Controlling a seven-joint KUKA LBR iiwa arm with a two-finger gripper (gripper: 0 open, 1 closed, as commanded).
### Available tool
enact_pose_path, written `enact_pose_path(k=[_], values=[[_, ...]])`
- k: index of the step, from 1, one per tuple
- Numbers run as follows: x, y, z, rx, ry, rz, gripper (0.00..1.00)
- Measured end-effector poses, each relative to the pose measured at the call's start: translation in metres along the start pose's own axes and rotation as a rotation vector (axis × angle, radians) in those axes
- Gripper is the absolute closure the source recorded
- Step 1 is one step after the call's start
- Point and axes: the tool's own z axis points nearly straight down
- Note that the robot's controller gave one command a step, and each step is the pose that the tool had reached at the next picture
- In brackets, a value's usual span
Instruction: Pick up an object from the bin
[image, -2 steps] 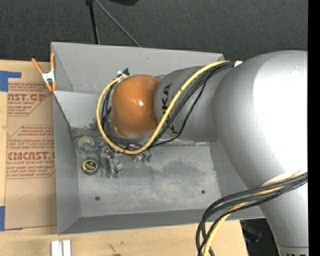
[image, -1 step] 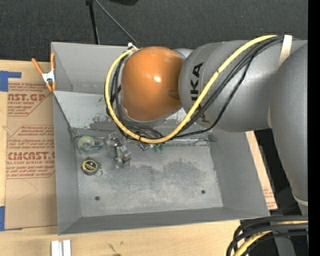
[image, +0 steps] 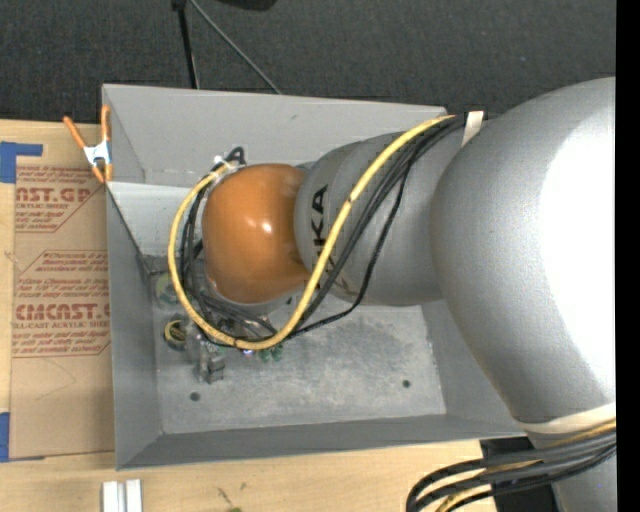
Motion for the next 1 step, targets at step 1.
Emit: enact_pose_path(k=[1], values=[[0.0018, 0.0045, -0.0804, 0.001, -0.014, -0.002, 1.00]])
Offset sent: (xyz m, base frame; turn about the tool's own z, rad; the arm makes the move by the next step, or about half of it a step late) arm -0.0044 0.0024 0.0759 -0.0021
